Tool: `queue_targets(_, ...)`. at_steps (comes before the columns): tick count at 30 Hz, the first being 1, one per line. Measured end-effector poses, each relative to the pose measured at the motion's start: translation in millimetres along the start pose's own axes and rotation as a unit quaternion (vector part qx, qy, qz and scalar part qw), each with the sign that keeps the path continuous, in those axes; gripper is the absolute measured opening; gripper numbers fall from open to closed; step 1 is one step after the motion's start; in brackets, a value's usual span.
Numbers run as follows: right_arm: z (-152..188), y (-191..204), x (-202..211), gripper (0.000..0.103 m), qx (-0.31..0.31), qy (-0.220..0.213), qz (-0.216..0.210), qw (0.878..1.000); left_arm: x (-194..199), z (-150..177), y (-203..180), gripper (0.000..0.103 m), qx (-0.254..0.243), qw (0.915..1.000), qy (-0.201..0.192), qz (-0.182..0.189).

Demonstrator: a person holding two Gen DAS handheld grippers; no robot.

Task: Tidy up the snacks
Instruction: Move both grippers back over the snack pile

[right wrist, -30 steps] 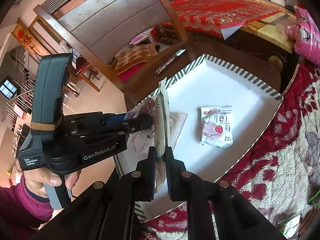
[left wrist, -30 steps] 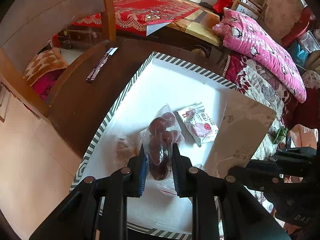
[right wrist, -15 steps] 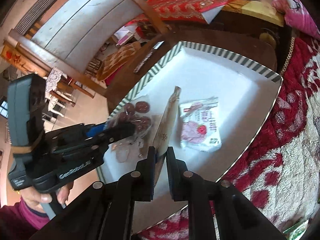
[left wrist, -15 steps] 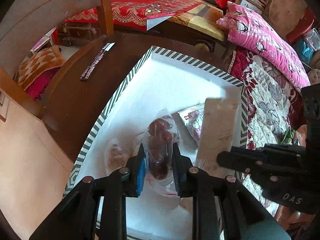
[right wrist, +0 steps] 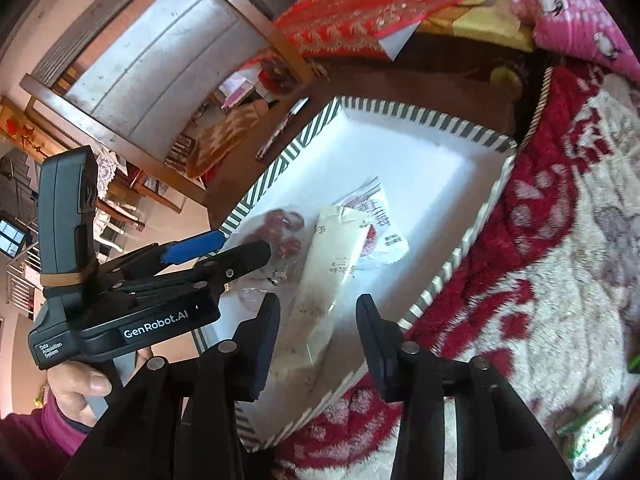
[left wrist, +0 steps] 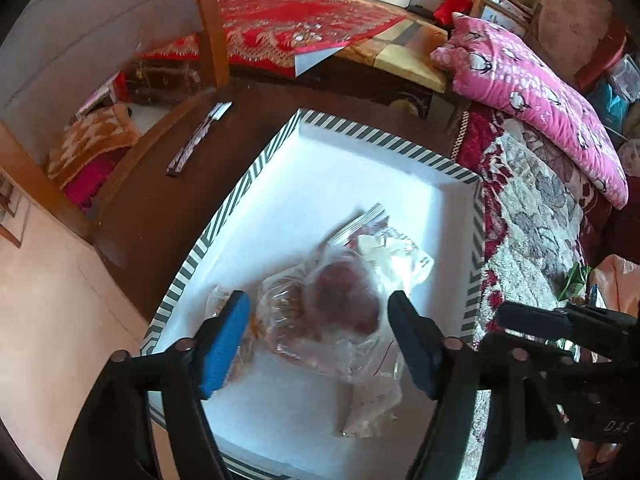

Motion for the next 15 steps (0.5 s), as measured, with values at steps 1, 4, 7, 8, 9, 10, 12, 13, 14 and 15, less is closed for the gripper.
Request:
queue_targets(1, 2, -1, 6, 0.046, 0.000, -0.007, 0.003, 1.000, 2, 0, -3, 0.073, -0.003, 1.0000, -0.003, 0.001)
queue_targets(4, 10, -6, 25, 0.053, -0.002, -0.025, 0.012, 1.000, 12, 0, -18, 0.077, -0.018, 0.9998, -0.012, 0.005)
queue_targets(7, 18, -13, 40, 0.056, -0.008, -0.036, 0.024, 0.999, 20, 2, -32, 0.079, -0.028, 0.9993, -0.018, 0.016)
queue_targets(8, 21, -16, 46, 0.057, -0.010, -0.038, 0.027, 0.999, 21, 3, -38, 0.080, -0.032, 0.9991, -0.018, 0.020)
queue_targets(9, 25, -19, 51, 0.057, -0.012, -0.042, 0.032, 0.999, 22, 4, -43, 0.080, -0.035, 0.9990, -0.018, 0.023)
queue_targets(10, 29, -21, 57, 0.058, -0.013, -0.044, 0.036, 0.998, 23, 5, -48, 0.081, -0.038, 0.9987, -0.017, 0.028)
queue_targets(12, 38, -28, 67, 0.061, -0.015, -0.045, 0.049, 0.998, 23, 8, -63, 0.081, -0.048, 0.9980, -0.012, 0.038)
queue_targets(13, 44, -33, 72, 0.062, -0.016, -0.044, 0.060, 0.997, 22, 9, -67, 0.081, -0.052, 0.9977, -0.010, 0.041)
queue_targets(14, 48, -38, 76, 0.062, -0.018, -0.044, 0.067, 0.997, 22, 11, -75, 0.081, -0.059, 0.9972, -0.008, 0.046)
queue_targets(15, 54, -43, 81, 0.062, -0.020, -0.044, 0.075, 0.996, 21, 13, -82, 0.081, -0.065, 0.9966, -0.006, 0.050)
Point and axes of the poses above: each gripper's, at about its wrist camera, not at the fingertips, and x roughly against the way its jaws point, y to its left, z to its underside, the point moved 3 cm from there along -x, roughly the way its jaws point, and after that the axes turned 2 degrees about y, right-handed, at the moved point
